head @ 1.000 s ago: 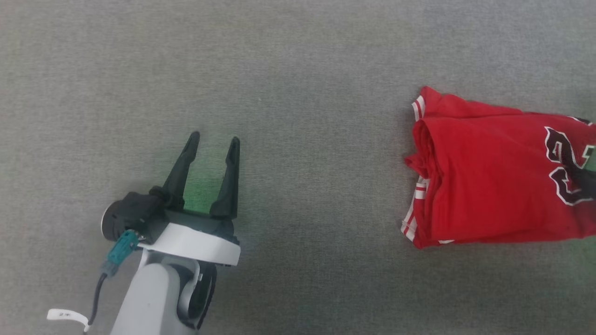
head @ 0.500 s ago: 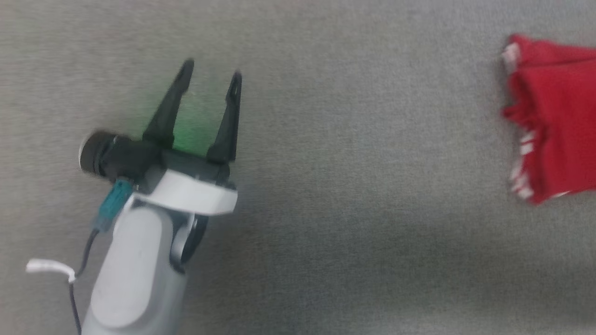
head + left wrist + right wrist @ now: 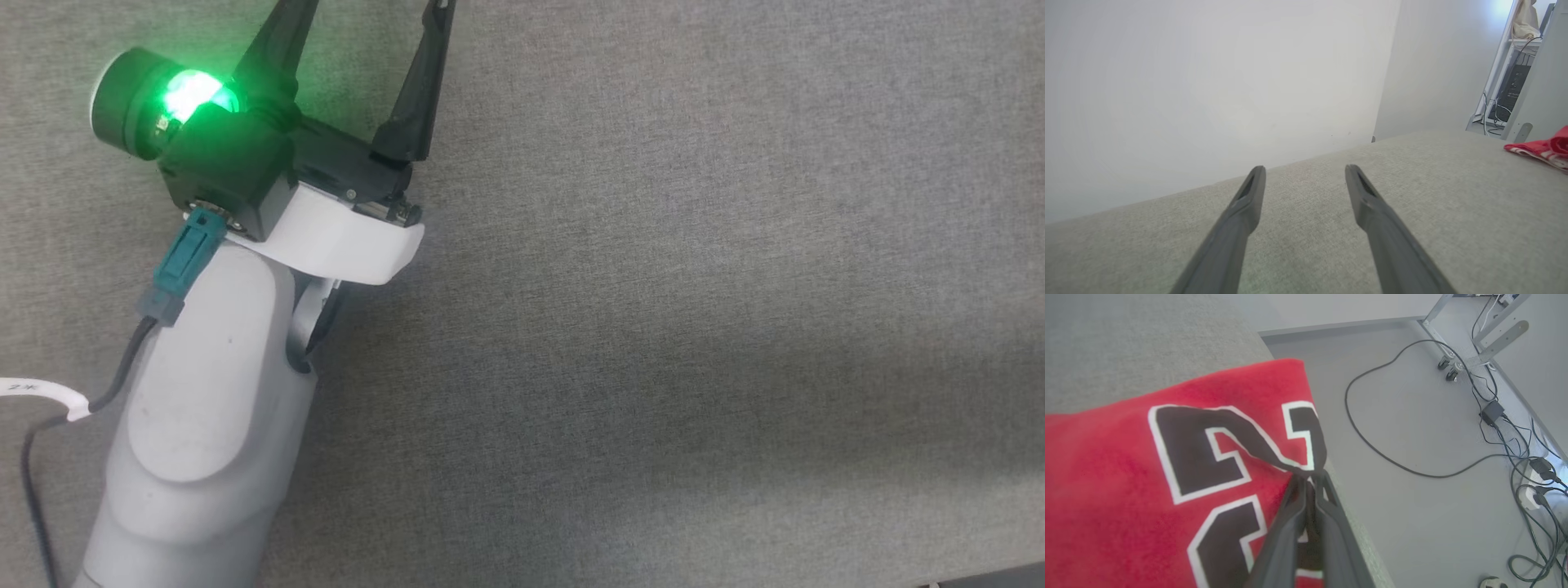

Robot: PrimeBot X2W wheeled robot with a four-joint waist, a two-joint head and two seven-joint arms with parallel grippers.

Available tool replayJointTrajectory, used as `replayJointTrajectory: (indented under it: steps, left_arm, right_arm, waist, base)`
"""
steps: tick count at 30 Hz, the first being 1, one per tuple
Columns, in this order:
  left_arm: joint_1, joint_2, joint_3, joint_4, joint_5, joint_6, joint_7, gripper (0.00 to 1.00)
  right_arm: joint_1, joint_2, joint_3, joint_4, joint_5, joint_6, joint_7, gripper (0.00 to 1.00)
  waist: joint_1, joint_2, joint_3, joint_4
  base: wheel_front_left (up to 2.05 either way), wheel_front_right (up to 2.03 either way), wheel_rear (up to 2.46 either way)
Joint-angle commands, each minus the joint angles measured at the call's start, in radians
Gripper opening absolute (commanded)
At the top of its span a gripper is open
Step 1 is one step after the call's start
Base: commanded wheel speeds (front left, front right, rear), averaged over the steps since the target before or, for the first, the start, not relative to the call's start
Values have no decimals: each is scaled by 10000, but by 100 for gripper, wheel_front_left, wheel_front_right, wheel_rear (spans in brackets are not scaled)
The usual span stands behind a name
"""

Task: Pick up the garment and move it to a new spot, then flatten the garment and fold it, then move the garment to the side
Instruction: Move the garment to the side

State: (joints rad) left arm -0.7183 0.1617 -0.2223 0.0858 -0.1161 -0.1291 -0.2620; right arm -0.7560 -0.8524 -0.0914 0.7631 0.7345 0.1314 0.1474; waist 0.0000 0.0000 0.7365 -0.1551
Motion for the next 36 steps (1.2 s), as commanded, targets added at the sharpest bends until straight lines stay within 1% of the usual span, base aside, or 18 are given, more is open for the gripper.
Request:
replayJointTrajectory:
  steps: [1,6,7,8,9,11,14,17,22,26,29,31,32,36]
  left_arm:
    - [-50,61,-107,120,58,-11,-29,100]
    - [-7,123,-189,303,60,-11,-9,100]
    - [18,122,-163,330,66,-11,-9,100]
    - [56,106,-125,372,68,-11,-9,100]
    - [108,82,-81,424,79,-11,-9,100]
    - [269,34,-1,487,93,-11,-9,100]
    - [552,-44,131,546,42,-11,-12,100]
    - [940,-189,358,611,-87,-11,-16,100]
    - [1991,-450,866,952,-415,-10,-18,100]
    - [2963,-644,1275,1207,-665,-10,-18,100]
    - [3646,-732,1593,1341,-859,-10,-18,100]
    - [4117,-810,1820,1449,-987,-10,-18,100]
    - [4117,-810,1820,1449,-987,-10,-18,100]
    - [4935,-937,2108,1565,-1130,-10,-18,100]
  right_arm:
    - [-361,146,199,323,-26,-15,-228,0]
    - [-985,346,997,1220,95,-15,-759,0]
    - [-1071,342,1167,1340,120,-15,-869,17]
    - [-1123,325,1332,1420,140,-15,-1016,86]
    - [-1149,333,1498,1434,146,-15,-1188,100]
    - [-1142,269,1813,1541,139,-15,-1483,100]
    - [-1056,197,2334,1375,249,-15,-1933,100]
    - [-815,178,3042,904,354,-15,-2300,100]
    - [-186,313,4475,-121,431,-15,-3077,100]
    - [391,648,5321,-537,481,-15,-3495,100]
    - [825,967,5695,-719,483,-15,-3745,100]
    - [1124,1236,5860,-807,405,-15,-3899,100]
    - [1124,1236,5860,-807,405,-15,-3899,100]
    - [1859,1805,5892,-1041,393,-15,-4079,100]
  waist:
    - [0,0,89,-61]
    - [0,0,56,-117]
    - [0,0,20,-132]
    - [0,0,-29,-147]
    - [0,0,-109,-157]
    - [0,0,-325,-157]
    - [0,0,-778,-102]
    - [0,0,-1345,44]
    - [0,0,-2458,499]
    - [0,0,-3308,985]
    - [0,0,-3875,1342]
    - [0,0,-4256,1564]
    - [0,0,-4256,1564]
    - [0,0,-5004,2014]
  base:
    - [0,0,0]
    - [0,0,0]
    - [0,0,0]
    - [0,0,0]
    - [0,0,0]
    - [0,0,0]
    - [0,0,0]
    - [0,0,0]
    - [0,0,0]
    - [0,0,0]
    - [0,0,0]
    - [0,0,0]
    - [0,0,0]
    - [0,0,0]
